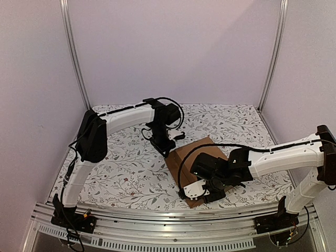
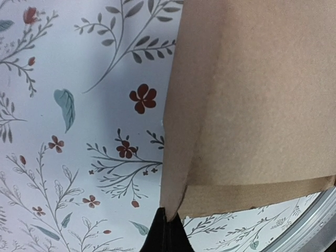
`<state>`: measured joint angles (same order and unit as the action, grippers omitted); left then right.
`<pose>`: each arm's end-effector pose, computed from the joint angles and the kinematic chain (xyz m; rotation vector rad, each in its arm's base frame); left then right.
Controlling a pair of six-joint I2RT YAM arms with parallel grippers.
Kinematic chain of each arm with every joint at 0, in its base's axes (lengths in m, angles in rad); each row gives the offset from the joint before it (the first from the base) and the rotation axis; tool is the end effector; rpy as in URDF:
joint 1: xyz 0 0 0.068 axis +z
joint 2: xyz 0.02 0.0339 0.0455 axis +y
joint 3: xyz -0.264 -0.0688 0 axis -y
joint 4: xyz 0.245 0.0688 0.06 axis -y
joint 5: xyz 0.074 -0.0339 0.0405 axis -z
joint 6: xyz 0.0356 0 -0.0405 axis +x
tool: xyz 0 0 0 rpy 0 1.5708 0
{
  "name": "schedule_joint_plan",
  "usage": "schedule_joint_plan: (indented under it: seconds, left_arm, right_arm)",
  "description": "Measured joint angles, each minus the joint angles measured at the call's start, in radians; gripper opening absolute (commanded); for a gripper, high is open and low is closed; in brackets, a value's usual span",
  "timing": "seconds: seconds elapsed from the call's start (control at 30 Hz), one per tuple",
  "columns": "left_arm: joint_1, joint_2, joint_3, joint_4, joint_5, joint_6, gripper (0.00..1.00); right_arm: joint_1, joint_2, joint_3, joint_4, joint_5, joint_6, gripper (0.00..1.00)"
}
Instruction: Fold the paper box
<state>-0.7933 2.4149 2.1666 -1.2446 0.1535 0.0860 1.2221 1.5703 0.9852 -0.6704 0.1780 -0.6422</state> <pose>0.3315 -0.3445 0.1780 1.3323 2.8107 -0.2664 0.1054 0.2714 0.1885 -2.2144 1.6933 -0.1117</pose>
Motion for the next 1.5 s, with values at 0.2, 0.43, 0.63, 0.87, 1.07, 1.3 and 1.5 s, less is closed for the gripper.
schedule_joint_plan:
  seconds: [0.2,0.43,0.63,0.87,1.07,1.3,1.5]
  left_arm:
    - [0.004,0.009,0.016,-0.020,0.013,0.001,0.00]
    - [0.019,0.033,0.060,-0.059,0.054,0.000,0.00]
    - [0.024,0.085,0.145,-0.089,0.076,-0.001,0.00]
    - [0.023,0.097,0.176,-0.107,0.075,-0.008,0.00]
    - [0.018,0.107,0.193,-0.110,0.058,-0.011,0.00]
    - [-0.013,0.129,0.245,-0.115,-0.017,0.007,0.00]
    - [-0.048,0.132,0.278,-0.109,-0.099,0.050,0.01]
  right_arm:
    - [0.000,0.001,0.001,-0.001,0.000,-0.002,0.59]
    - [0.000,-0.001,0.000,-0.002,0.000,-0.007,0.60]
    - [0.000,-0.002,0.000,-0.005,0.000,-0.010,0.61]
    - [0.000,0.000,0.002,-0.009,0.000,-0.011,0.60]
    - [0.000,0.004,0.009,-0.016,-0.001,-0.011,0.60]
    - [-0.003,0.009,0.018,-0.022,-0.020,-0.012,0.60]
    - [-0.003,0.009,0.026,-0.034,-0.032,-0.014,0.60]
